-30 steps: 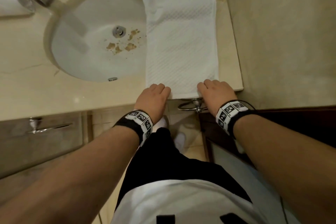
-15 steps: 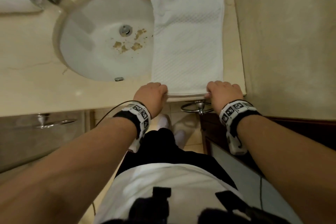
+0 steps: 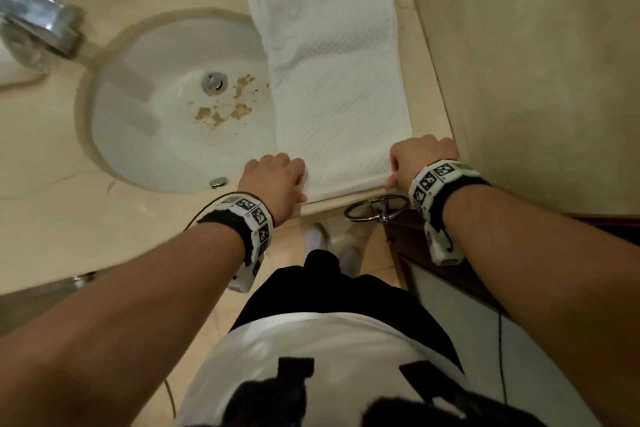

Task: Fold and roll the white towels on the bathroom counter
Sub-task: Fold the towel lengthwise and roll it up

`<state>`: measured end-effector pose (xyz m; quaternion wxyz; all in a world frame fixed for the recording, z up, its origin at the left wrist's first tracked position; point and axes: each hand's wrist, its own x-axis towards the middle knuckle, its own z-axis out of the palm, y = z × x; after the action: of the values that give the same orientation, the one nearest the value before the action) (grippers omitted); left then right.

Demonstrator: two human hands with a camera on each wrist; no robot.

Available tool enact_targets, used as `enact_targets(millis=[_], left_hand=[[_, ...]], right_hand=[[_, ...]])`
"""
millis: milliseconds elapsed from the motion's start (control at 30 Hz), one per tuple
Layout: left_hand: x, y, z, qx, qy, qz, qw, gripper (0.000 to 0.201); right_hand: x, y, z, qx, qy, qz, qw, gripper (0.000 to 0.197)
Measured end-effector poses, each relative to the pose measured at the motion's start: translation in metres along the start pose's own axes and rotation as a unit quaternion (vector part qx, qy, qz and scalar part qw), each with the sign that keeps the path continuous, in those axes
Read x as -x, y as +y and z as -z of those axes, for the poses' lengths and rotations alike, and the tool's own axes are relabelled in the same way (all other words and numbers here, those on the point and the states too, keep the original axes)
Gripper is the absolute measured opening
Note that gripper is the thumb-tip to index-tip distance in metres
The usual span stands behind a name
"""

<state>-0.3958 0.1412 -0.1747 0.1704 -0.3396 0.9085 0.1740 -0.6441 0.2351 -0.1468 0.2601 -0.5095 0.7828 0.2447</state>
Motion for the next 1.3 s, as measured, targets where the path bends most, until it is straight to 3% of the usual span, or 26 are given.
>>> enact_targets(millis=[100, 133, 300, 467, 533, 633, 700, 800, 867, 967, 1133, 1300], left_hand=[[0.000, 0.017, 0.008, -0.090, -0.031, -0.107, 0.990, 0.020], [0.001, 0.022, 0.010, -0.108, -0.047, -0.114, 0.986, 0.024], [0.011, 0.038, 0.014, -0.154, -0.101, -0.052, 0.982, 0.026], [0.029, 0.044, 0.005, -0.174, -0.046, -0.079, 0.981, 0.025], [0.032, 0.039, -0.007, -0.181, -0.012, -0.088, 0.979, 0.022], [0.032, 0.031, -0.021, -0.159, 0.030, -0.109, 0.981, 0.029], [0.033, 0.031, -0.025, -0.143, 0.036, -0.100, 0.984, 0.033], [0.035, 0.039, -0.023, -0.120, 0.046, -0.067, 0.989, 0.045], [0.038, 0.050, -0.023, -0.086, 0.049, -0.079, 0.992, 0.056], [0.040, 0.067, -0.024, -0.014, 0.056, -0.144, 0.988, 0.045], [0.030, 0.067, -0.035, 0.045, 0.032, -0.084, 0.995, 0.050], [0.029, 0.051, -0.043, 0.141, 0.084, -0.074, 0.984, 0.053]], right_hand=[[0.009, -0.009, -0.007, 0.018, 0.032, 0.036, 0.999, 0.022], [0.011, -0.012, -0.011, 0.019, 0.038, 0.043, 0.998, 0.017], [0.027, -0.019, -0.025, 0.017, 0.063, 0.047, 0.997, 0.015], [0.040, -0.021, -0.039, 0.024, 0.081, 0.081, 0.993, 0.016], [0.041, -0.025, -0.041, 0.021, 0.094, 0.078, 0.992, 0.027], [0.039, -0.032, -0.036, 0.016, 0.076, 0.066, 0.995, 0.056], [0.036, -0.035, -0.028, 0.018, 0.049, 0.060, 0.997, 0.063], [0.028, -0.035, -0.020, -0.003, 0.041, 0.047, 0.998, 0.064], [0.019, -0.034, -0.018, -0.025, 0.036, 0.034, 0.998, 0.063], [0.011, -0.034, -0.012, -0.042, 0.030, 0.019, 0.998, 0.063], [0.011, -0.037, -0.015, -0.040, 0.020, 0.015, 0.999, 0.062], [0.018, -0.031, -0.027, -0.066, 0.023, 0.029, 0.997, 0.057]])
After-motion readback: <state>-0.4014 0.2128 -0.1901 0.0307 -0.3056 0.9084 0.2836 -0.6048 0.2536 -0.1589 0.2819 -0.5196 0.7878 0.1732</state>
